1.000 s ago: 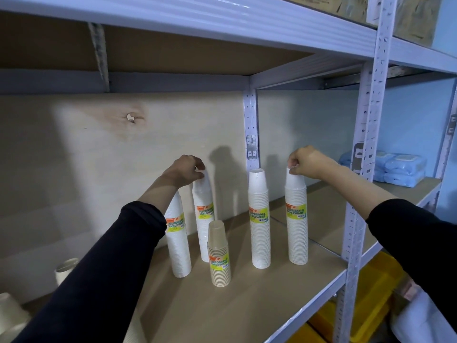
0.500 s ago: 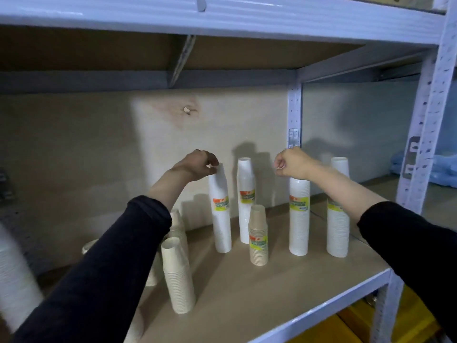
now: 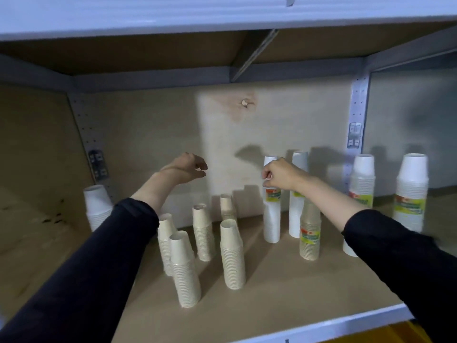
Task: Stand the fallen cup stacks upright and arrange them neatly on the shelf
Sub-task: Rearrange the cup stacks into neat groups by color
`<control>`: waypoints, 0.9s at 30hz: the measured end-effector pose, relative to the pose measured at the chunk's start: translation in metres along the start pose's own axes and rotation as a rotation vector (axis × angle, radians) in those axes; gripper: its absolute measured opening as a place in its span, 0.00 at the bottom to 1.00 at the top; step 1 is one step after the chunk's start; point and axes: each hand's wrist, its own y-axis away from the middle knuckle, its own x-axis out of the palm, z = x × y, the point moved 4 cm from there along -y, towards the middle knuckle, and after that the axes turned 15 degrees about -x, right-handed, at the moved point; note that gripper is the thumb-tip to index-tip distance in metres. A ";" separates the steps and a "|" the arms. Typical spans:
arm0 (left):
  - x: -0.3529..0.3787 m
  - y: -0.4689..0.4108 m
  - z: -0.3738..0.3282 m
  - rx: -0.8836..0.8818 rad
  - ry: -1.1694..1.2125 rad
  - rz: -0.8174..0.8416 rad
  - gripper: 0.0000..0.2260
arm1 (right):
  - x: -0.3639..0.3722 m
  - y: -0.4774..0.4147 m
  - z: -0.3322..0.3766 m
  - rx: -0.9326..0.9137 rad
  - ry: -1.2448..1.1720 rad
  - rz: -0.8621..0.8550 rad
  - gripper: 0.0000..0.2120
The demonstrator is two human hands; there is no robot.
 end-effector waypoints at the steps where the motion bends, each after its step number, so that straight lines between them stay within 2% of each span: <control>1: 0.000 0.002 0.004 -0.006 -0.001 0.004 0.12 | 0.003 -0.003 0.003 -0.006 -0.004 0.005 0.11; 19: 0.041 0.005 0.030 -0.071 0.015 0.165 0.12 | 0.086 -0.060 0.036 0.006 -0.081 0.124 0.13; 27: 0.073 -0.007 0.044 -0.114 -0.024 0.227 0.17 | 0.127 -0.087 0.037 0.028 -0.034 0.200 0.17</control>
